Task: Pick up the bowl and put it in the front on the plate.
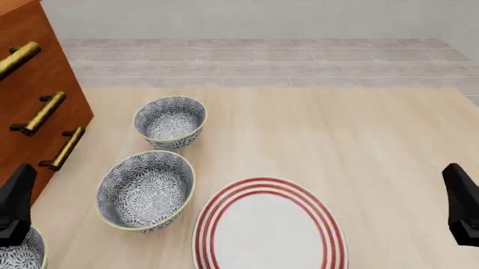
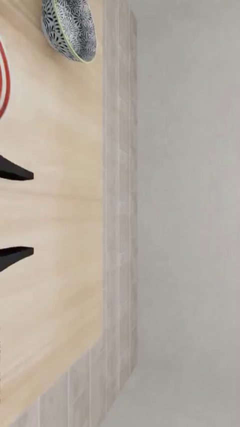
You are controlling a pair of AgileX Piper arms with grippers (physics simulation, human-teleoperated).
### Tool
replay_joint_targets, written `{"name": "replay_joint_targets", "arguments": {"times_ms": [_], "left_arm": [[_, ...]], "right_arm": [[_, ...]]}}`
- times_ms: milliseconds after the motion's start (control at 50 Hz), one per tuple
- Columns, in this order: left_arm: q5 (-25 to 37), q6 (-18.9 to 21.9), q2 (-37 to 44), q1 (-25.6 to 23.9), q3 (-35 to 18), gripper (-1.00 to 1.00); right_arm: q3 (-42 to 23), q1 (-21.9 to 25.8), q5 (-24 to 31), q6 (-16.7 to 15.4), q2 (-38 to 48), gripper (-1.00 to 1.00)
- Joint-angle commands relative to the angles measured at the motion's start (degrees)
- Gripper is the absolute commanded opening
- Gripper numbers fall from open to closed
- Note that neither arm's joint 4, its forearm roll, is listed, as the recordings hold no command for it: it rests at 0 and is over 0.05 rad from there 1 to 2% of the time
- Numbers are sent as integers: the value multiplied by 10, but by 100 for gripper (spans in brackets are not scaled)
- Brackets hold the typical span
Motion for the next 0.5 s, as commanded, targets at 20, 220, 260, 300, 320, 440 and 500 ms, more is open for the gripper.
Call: {"name": "replay_joint_targets", "arguments": {"times_ms": [20, 220, 260, 300, 320, 440, 500], "left_arm": [[0, 0, 0, 0, 0, 100], [0, 0, 0, 0, 0, 100], [0, 0, 0, 0, 0, 100], [0, 0, 0, 0, 0, 100], [0, 0, 0, 0, 0, 100], [0, 0, 0, 0, 0, 100], [0, 0, 0, 0, 0, 100]], "right_arm": [[-2, 0, 2, 3, 6, 100], [-21, -1, 0, -1, 30, 100], [-36, 6, -2, -4, 45, 100], [-52, 9, -13, -4, 73, 100], [-61, 12, -22, -11, 90, 100], [-165, 68, -75, -9, 246, 100], [-178, 79, -79, -15, 266, 100]]}}
